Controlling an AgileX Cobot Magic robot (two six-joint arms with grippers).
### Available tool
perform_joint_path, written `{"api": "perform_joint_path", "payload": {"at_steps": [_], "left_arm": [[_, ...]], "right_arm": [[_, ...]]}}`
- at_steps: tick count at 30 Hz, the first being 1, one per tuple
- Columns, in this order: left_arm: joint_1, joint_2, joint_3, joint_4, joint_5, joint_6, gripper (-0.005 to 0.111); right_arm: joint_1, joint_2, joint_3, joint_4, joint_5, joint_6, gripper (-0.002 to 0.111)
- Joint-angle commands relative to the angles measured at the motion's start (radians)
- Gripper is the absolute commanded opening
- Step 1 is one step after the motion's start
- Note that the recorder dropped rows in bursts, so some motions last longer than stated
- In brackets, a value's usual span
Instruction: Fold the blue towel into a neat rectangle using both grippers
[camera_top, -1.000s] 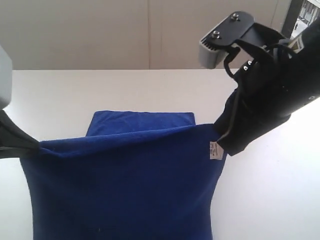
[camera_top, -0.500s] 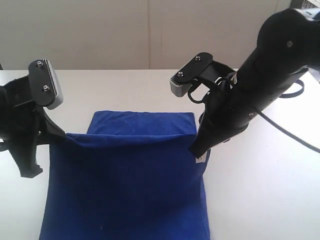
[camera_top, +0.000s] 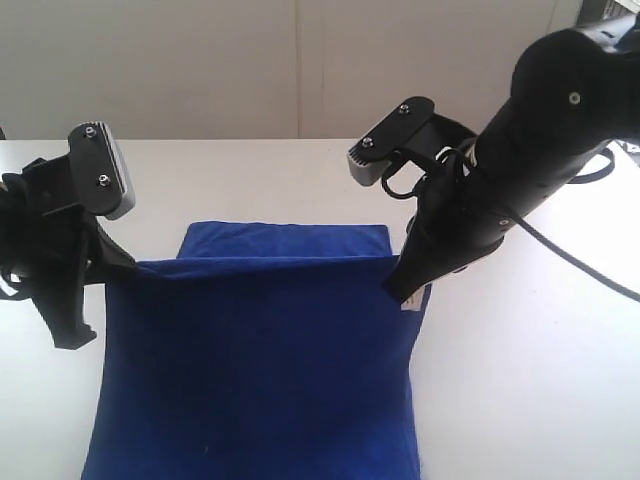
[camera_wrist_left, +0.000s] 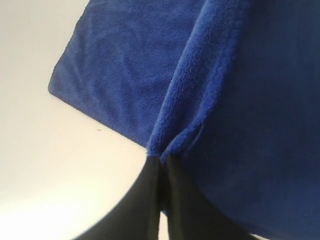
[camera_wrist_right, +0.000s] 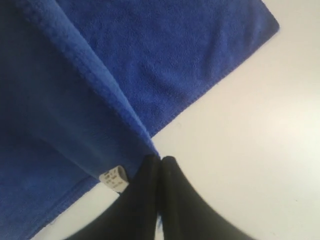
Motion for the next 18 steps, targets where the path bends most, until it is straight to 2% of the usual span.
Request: {"api": "perform_joint_path", "payload": {"at_steps": [1,10,18], "left_arm": [[-0.008,-0.003,0.001,-0.022,-0.022,0.001,0.0],[-0.008,-0.013,0.001,-0.031,-0.102,0.001,0.0],[-0.008,0.029,0.001,-0.031,-0.147,0.001,0.0]], "right_arm": [[0.0,-0.02,0.003,-0.04,-0.008,0.028,0.0],[0.0,-0.065,-0.024,-0.045,-0.046,0.029,0.0],[0.0,-0.016,-0.025,-0.091,-0.07,0.052,0.0]]}}
